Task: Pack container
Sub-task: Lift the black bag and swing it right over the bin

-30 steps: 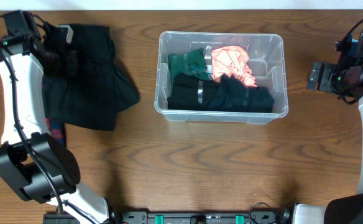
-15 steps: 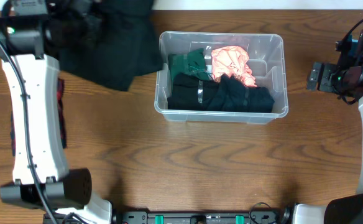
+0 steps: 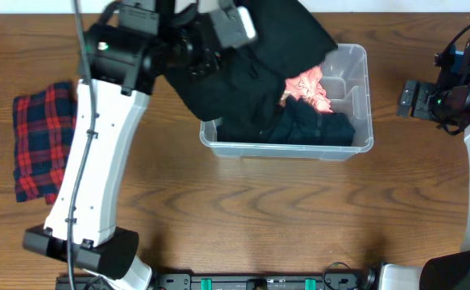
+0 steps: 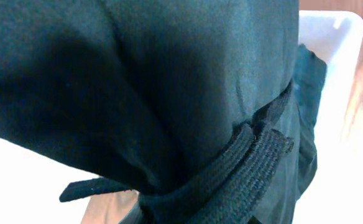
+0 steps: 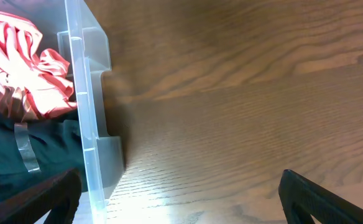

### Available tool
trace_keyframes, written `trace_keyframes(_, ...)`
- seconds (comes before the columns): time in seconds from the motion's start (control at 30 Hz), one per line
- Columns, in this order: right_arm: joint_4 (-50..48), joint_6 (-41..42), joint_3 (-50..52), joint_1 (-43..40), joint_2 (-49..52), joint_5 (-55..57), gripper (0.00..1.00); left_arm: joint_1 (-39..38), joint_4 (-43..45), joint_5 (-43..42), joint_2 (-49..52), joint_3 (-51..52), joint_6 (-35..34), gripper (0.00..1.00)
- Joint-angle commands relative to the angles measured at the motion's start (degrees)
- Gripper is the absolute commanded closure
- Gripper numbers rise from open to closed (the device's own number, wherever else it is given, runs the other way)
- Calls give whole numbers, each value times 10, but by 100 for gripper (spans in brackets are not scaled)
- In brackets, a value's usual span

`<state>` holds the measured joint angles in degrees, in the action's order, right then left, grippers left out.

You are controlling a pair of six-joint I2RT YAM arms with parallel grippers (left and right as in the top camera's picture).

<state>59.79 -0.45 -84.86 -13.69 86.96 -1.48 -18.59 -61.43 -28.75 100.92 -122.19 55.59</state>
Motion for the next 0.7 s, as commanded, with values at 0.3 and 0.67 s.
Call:
trace_keyframes(0.3,0,6,-2,-3,1,2,1,-46,10,-19,62,-18,63,94)
trace_keyframes(0.67,0,6,-2,-3,1,2,1,-71,5,-19,94,-16,63,94)
